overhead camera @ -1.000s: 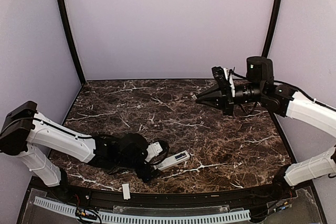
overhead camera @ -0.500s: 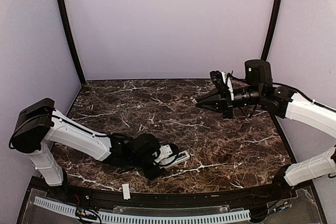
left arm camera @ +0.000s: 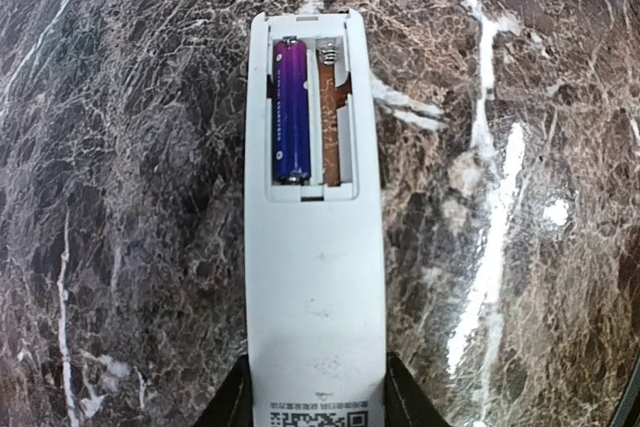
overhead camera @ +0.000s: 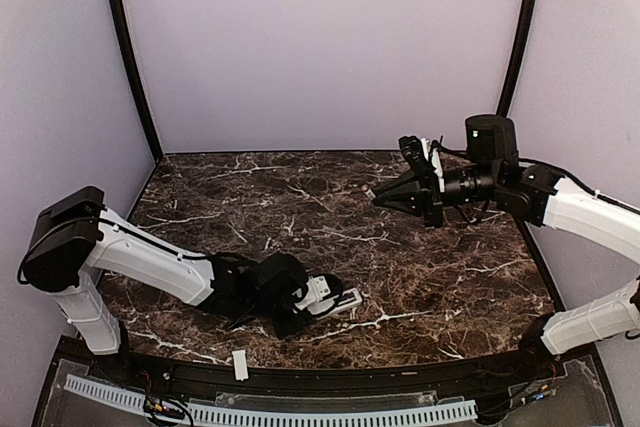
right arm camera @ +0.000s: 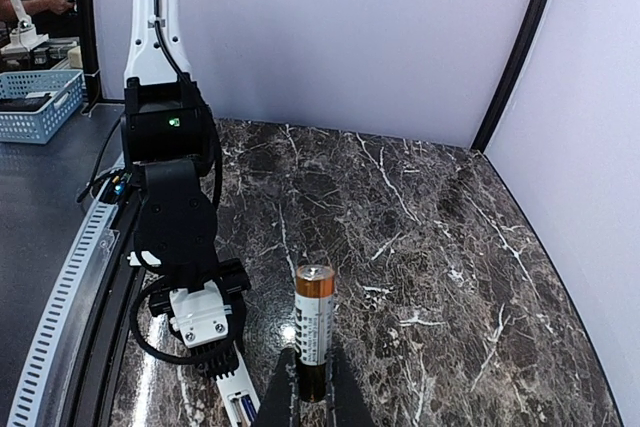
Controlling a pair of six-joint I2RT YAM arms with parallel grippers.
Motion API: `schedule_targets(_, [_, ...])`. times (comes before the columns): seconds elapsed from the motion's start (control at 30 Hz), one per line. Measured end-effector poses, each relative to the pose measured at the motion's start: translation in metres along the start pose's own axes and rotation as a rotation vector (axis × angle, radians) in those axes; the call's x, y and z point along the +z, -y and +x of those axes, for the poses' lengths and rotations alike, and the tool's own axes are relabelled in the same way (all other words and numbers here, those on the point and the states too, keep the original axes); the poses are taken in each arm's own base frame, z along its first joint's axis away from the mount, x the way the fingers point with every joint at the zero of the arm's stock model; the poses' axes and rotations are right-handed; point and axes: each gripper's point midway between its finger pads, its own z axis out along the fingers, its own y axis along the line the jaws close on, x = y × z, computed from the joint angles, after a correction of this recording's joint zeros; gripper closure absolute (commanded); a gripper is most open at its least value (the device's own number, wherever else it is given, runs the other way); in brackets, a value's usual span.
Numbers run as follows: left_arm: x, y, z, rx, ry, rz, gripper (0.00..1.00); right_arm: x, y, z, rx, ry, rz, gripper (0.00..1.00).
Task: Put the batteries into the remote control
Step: Pick up the remote control without the battery cover from the center of the board, then place the remote control without the battery cover at the center of the board.
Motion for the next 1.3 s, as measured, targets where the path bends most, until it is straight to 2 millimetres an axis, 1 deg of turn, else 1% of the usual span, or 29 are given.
schedule_targets(0.13, [-0.011,-0.007,-0.003,0.072,0.003,-0.075,1.00,0.000,0.000,0.001,0.003,-0.004,0.002,1.00])
schedule_targets(0.2, [-0.021,-0.010,-0.013,0.118,0.035,-0.115,1.00,0.000,0.001,0.002,0.005,-0.008,0.007,1.00])
schedule_targets(0.37, [-0.058,-0.007,-0.049,0.269,0.155,-0.202,1.00,0.000,0.002,0.002,0.011,-0.011,0.014,1.00])
schedule_targets(0.43, [-0.068,-0.008,-0.057,0.317,0.183,-0.231,1.00,0.000,0.002,0.002,0.011,-0.012,0.016,1.00])
schedule_targets(0.67, [-0.089,-0.020,-0.066,0.448,0.189,-0.325,1.00,-0.003,0.002,-0.001,0.007,-0.006,0.024,1.00])
schedule_targets(0.77, [-0.097,-0.022,-0.068,0.480,0.192,-0.340,1.00,-0.003,0.002,-0.002,0.011,-0.005,0.025,1.00])
schedule_targets(0.9, [-0.095,-0.019,-0.060,0.496,0.166,-0.312,1.00,-0.003,0.002,-0.002,0.017,-0.004,0.026,1.00])
schedule_targets(1.07, [-0.081,0.002,-0.043,0.478,0.125,-0.178,1.00,-0.003,0.002,0.000,0.026,-0.014,0.031,1.00])
schedule_targets(1.17, [-0.061,0.014,-0.026,0.473,0.060,-0.105,1.00,-0.003,0.002,0.004,0.047,-0.029,0.032,1.00])
schedule_targets(1.3, [-0.033,0.028,0.004,0.486,-0.049,-0.024,1.00,-0.001,0.003,0.009,0.076,-0.040,0.028,1.00])
